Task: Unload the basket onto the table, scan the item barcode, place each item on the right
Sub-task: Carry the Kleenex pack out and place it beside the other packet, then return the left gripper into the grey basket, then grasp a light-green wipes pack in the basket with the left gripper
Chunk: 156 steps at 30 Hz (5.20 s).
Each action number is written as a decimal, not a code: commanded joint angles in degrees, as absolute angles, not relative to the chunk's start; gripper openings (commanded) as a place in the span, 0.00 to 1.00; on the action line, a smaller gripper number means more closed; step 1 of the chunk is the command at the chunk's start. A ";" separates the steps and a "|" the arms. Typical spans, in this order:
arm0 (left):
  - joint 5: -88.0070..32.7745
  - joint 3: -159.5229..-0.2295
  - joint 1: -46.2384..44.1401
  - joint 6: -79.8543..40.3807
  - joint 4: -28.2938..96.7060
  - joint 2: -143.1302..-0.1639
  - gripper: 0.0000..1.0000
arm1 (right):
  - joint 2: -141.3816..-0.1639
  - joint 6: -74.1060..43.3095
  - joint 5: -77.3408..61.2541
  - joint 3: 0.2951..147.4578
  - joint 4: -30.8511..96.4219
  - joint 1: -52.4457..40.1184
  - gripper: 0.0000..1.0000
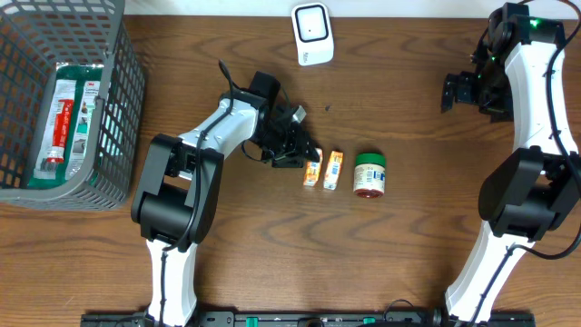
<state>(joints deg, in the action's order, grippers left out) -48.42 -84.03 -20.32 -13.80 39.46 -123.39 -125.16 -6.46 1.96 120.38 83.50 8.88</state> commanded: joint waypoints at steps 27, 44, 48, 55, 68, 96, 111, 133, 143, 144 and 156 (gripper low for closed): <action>-1.58 -101.84 -7.86 -15.53 51.03 -86.59 0.73 | -125.27 -6.13 2.31 121.03 83.50 8.93 0.99; -4.14 -102.56 28.36 -9.78 50.13 -93.51 0.92 | -125.27 -6.13 2.31 121.03 83.50 8.93 0.99; -10.68 -102.56 29.85 -2.87 49.60 -101.97 0.94 | -125.27 -6.13 2.31 121.03 83.50 8.93 0.99; -14.39 -102.56 31.44 -2.13 48.88 -112.53 0.95 | -125.27 -6.13 2.31 121.03 83.50 8.93 0.99; -21.50 -102.56 31.70 2.96 47.09 -126.72 0.96 | -125.27 -6.13 2.31 121.03 83.50 8.91 0.99; -20.75 -99.18 31.75 2.81 45.76 -124.31 0.53 | -125.27 -6.13 2.31 121.03 83.50 8.93 0.99; -37.98 -92.90 29.65 2.79 39.11 -124.31 0.53 | -125.27 -6.13 2.31 121.03 83.50 8.93 0.99; -55.20 -97.76 37.56 -1.39 37.36 -121.32 0.07 | -125.27 -6.13 2.31 121.03 83.50 8.91 0.99; -55.88 -98.30 38.24 -4.34 36.16 -119.70 0.07 | -125.27 -6.13 2.31 121.03 83.50 8.93 0.99; -55.90 -98.59 38.37 -5.08 35.55 -119.02 0.07 | -125.27 -6.13 2.31 121.03 83.50 8.93 0.99; -38.92 -103.11 38.87 -7.62 33.78 -97.54 0.07 | -125.27 -6.13 2.31 121.03 83.50 8.91 0.99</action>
